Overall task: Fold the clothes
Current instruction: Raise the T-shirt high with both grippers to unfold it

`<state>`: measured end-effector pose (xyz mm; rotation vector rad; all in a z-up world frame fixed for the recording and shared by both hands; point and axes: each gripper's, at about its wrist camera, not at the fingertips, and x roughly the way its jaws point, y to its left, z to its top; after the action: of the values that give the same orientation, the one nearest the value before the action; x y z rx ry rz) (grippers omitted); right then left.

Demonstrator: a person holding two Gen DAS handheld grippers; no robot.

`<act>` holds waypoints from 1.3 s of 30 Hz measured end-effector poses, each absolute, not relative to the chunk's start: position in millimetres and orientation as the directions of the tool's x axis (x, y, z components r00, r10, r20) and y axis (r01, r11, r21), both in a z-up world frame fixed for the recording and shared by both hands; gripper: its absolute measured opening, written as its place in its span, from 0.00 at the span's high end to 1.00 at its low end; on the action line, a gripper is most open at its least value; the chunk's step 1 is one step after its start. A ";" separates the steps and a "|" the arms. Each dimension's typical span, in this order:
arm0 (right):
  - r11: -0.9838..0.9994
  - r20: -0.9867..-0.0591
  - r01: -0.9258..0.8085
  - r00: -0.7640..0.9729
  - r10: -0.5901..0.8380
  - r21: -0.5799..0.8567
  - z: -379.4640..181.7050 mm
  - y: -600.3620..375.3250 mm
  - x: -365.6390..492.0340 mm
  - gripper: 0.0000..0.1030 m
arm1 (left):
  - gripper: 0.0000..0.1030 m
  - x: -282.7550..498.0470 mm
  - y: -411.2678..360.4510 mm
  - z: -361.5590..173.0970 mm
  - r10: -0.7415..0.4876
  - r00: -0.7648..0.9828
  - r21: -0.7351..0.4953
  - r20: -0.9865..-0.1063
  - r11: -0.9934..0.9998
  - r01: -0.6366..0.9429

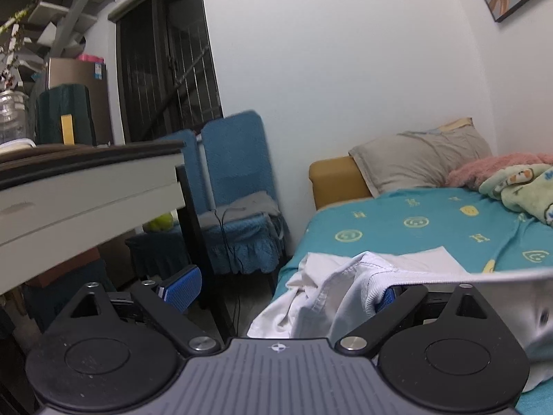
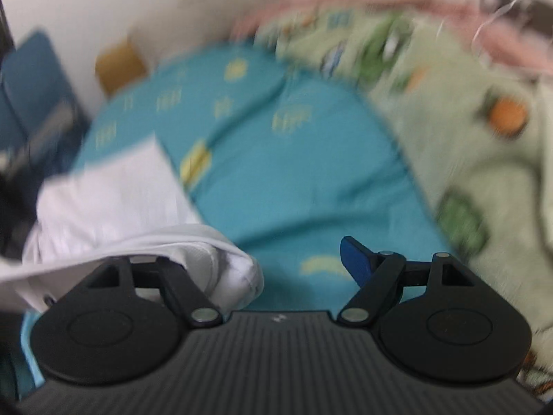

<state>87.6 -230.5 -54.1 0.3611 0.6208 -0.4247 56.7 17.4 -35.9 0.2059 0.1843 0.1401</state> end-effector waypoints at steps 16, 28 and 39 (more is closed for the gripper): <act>0.937 0.066 0.298 0.947 -0.314 0.180 201.6 -196.3 24.5 0.24 | 0.00 -5.5 50.8 214.6 0.210 0.957 0.007 0.200 0.976 -0.215; 0.952 0.284 0.200 0.922 -0.263 0.232 382.3 -200.3 -115.3 0.22 | 0.00 -144.9 57.5 432.3 0.131 0.921 0.000 0.368 0.990 -0.141; 0.953 0.334 0.263 0.894 -0.299 0.149 404.9 -201.5 -163.6 0.22 | 0.00 -168.2 50.4 456.0 0.054 0.969 -0.031 0.239 0.998 -0.047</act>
<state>-163.6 -201.5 404.9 0.1009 -0.3624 -0.2920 -168.2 50.4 456.0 -0.0254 -0.2424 0.0510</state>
